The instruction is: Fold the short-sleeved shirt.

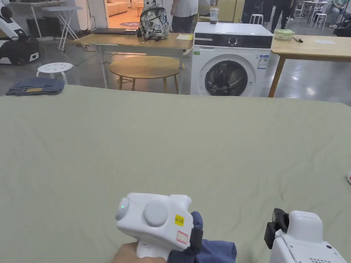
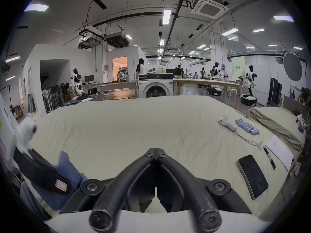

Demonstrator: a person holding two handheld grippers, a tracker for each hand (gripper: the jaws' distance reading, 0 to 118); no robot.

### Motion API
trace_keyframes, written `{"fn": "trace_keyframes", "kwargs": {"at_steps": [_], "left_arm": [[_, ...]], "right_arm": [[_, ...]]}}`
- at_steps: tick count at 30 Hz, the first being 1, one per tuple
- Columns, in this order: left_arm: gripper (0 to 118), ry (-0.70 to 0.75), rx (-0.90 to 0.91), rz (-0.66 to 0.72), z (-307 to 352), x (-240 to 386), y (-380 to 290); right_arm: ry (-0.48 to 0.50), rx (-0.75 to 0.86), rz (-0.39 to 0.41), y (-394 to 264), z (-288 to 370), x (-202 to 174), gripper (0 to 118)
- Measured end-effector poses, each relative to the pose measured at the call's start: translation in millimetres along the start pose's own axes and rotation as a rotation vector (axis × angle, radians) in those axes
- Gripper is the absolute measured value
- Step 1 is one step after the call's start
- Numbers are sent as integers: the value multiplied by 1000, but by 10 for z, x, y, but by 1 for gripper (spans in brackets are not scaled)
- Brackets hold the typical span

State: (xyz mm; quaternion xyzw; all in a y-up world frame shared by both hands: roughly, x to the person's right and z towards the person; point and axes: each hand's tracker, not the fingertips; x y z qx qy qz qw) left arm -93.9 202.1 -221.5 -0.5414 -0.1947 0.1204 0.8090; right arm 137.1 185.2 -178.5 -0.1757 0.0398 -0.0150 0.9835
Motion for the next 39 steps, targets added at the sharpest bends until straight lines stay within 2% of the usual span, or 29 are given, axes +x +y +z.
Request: {"fn": "trace_keyframes", "kwargs": {"at_steps": [6, 9, 11, 17, 19, 20, 22, 24, 30, 35, 39], "left_arm": [[4, 37, -50, 16, -304, 144, -103], [36, -32, -38, 46, -224, 122, -129], [47, -49, -33, 51, -111, 133, -133], [49, -250, 80, 97, 410, 12, -110], [47, -294, 124, 118, 489, -87, -86], [40, -282, 134, 119, 478, -113, -91], [8, -219, 117, 139, 349, -187, -61], [6, -195, 85, 185, 137, -282, -82], [3, -385, -6, 283, -475, -387, -184], [0, -314, -10, 265, -823, -355, -255], [0, -306, 2, 255, -805, -333, -261]], "right_arm": [[-21, -10, -3, -27, 13, 78, 0], [-24, -16, -7, -39, 18, 92, 0], [-24, -18, -4, -45, 26, 92, 0], [-22, -22, -1, -55, 45, 83, 0], [-22, -23, -2, -60, 51, 78, 0], [-21, -24, -3, -62, 52, 75, 0], [-18, -26, -6, -64, 56, 67, 0], [-18, -25, -7, -69, 62, 58, 0], [-17, -29, -5, -79, 61, 52, 0], [-23, -29, -1, -75, 63, 77, 0], [-29, -25, -4, -65, 60, 87, 0]]}}
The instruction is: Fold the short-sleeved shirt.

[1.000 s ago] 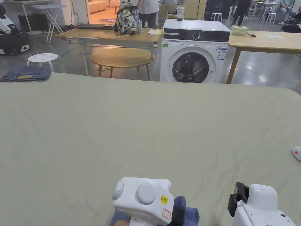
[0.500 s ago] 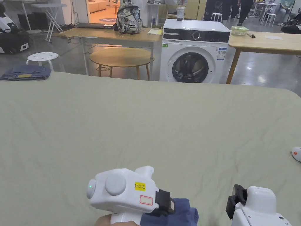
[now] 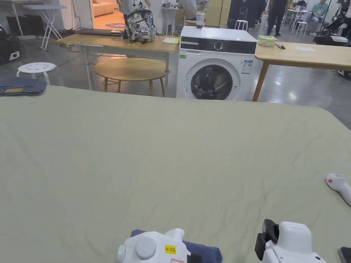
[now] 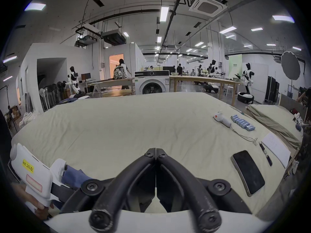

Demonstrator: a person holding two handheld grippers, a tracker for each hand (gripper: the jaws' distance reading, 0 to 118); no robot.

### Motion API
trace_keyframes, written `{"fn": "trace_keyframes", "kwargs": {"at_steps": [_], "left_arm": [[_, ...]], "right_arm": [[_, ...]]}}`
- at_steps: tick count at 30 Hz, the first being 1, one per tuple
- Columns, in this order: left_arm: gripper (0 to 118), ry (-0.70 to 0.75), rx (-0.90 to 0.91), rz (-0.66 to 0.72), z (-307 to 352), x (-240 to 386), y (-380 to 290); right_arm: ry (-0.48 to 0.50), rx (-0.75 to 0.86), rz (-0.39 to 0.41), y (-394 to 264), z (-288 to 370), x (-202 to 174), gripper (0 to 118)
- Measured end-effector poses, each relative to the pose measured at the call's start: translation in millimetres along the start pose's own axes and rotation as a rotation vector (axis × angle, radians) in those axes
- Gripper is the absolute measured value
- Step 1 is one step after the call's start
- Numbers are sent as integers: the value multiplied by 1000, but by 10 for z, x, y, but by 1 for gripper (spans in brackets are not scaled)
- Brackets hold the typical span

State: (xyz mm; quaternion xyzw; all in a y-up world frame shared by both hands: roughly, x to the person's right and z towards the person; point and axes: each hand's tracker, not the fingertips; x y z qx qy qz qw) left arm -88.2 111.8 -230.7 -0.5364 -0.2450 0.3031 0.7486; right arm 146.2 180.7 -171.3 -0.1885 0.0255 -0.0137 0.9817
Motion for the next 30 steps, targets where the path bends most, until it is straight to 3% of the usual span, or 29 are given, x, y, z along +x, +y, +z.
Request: {"fn": "trace_keyframes", "kwargs": {"at_steps": [3, 8, 17, 23, 30], "left_arm": [[0, 24, 19, -66, 127, 92, -4], [0, 195, 210, -250, 554, 314, -27], [0, 550, 740, -463, 1308, 319, -120], [0, 673, 1054, -606, 1670, 257, -256], [0, 792, 1209, -566, 1836, 192, -218]], "right_arm": [[2, 1, 1, 15, -7, -22, 0], [12, 30, -12, 98, -41, -105, 0], [32, 117, 14, 332, -115, -313, 0], [28, 192, 13, 496, -90, -392, 0], [10, 252, -2, 638, -76, -453, 0]]}}
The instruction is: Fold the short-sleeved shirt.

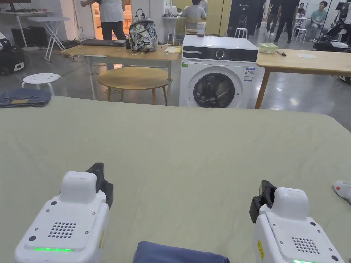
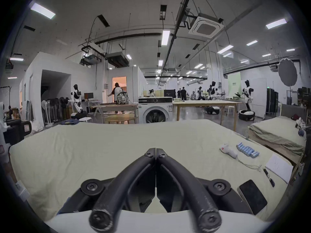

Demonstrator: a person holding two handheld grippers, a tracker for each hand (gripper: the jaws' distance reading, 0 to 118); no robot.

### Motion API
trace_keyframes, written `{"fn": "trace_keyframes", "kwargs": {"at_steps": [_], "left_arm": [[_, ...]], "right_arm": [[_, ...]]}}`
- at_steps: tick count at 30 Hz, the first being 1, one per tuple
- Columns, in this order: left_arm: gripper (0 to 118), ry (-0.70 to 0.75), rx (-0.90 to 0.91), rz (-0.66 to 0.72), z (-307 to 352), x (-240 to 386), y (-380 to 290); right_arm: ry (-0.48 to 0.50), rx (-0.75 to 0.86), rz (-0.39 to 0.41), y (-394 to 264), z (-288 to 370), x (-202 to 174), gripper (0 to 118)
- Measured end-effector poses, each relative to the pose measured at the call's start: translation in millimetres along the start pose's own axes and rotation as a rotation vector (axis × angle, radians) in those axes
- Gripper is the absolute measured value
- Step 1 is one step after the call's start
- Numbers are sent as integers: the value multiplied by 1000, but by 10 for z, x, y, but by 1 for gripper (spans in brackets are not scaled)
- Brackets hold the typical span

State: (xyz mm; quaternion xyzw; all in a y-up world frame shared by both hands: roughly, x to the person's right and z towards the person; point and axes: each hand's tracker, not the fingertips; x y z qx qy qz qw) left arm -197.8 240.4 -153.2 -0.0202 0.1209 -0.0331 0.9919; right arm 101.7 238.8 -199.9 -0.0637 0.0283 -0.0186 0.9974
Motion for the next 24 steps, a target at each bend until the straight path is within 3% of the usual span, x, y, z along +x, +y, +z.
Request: {"fn": "trace_keyframes", "kwargs": {"at_steps": [9, 17, 24], "left_arm": [[0, -22, -61, 98, 21, -216, -18], [0, -35, -114, 126, 71, -330, -169], [0, -64, -216, 181, 119, -444, -395]], "right_arm": [[18, 1, 38, 9, 109, -97, 0], [171, -288, 108, -716, 367, -408, 0], [173, -451, 128, -1266, 261, -550, 0]]}}
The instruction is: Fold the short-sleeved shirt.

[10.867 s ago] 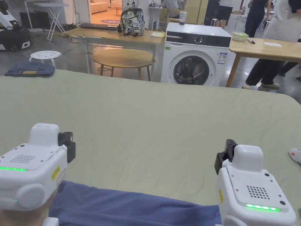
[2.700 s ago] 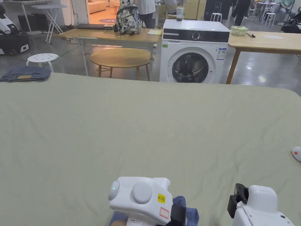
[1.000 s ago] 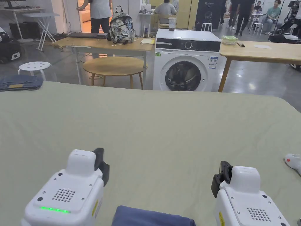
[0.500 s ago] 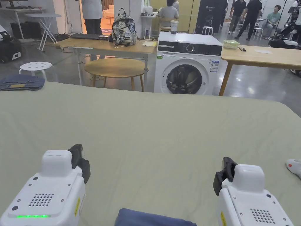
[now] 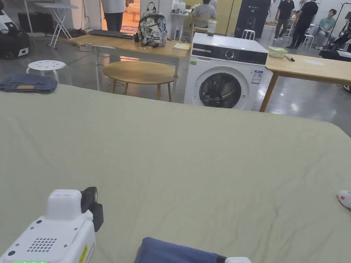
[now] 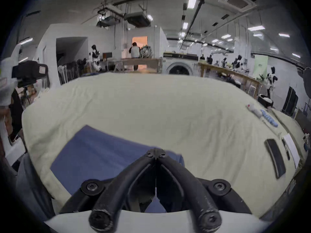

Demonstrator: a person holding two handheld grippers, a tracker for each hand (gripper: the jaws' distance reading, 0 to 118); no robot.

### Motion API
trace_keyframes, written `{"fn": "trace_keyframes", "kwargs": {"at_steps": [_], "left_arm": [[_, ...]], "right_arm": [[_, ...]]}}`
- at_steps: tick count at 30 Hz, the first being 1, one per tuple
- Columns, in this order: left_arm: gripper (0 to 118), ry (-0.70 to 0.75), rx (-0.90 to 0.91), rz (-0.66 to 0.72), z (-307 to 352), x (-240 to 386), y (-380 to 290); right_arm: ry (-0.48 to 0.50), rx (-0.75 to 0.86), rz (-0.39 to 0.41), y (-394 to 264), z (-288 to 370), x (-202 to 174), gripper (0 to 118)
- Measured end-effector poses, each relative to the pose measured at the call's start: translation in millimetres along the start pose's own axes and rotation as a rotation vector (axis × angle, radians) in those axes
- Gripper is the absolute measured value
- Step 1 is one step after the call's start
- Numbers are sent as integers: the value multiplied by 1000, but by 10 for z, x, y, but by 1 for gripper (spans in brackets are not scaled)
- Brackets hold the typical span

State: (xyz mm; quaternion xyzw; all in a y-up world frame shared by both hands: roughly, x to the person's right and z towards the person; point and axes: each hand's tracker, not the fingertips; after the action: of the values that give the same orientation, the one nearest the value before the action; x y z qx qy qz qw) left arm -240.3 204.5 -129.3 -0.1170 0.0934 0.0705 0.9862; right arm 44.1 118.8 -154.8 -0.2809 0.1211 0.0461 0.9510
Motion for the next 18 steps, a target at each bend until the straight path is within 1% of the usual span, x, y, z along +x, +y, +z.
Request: {"fn": "trace_keyframes", "kwargs": {"at_steps": [4, 6, 7, 10, 12, 13, 14, 17, 18], "left_arm": [[0, -36, -95, 67, -16, -95, -115], [0, -57, -165, 107, -31, -150, -189], [0, -83, -167, 110, -49, -167, -211], [1, -140, -296, 128, -141, -209, -296], [5, -205, -374, 173, -217, -255, -340], [9, -238, -399, 205, -249, -285, -361], [15, -275, -426, 240, -285, -314, -374], [28, -403, -550, 302, -459, -407, -447], [34, -447, -601, 316, -520, -430, -468]], "right_arm": [[-34, -60, 20, -165, -181, -10, 0], [-48, -62, 26, -235, -222, -9, 0], [-57, -53, 34, -251, -223, -20, 0], [-78, -39, 71, -239, -204, -84, 0], [-79, -39, 69, -243, -207, -77, 0], [-79, -38, 63, -246, -207, -72, 0], [-77, -36, 56, -249, -207, -69, 0], [-74, -34, 53, -250, -200, -56, 0], [-72, -34, 53, -246, -198, -51, 0]]}}
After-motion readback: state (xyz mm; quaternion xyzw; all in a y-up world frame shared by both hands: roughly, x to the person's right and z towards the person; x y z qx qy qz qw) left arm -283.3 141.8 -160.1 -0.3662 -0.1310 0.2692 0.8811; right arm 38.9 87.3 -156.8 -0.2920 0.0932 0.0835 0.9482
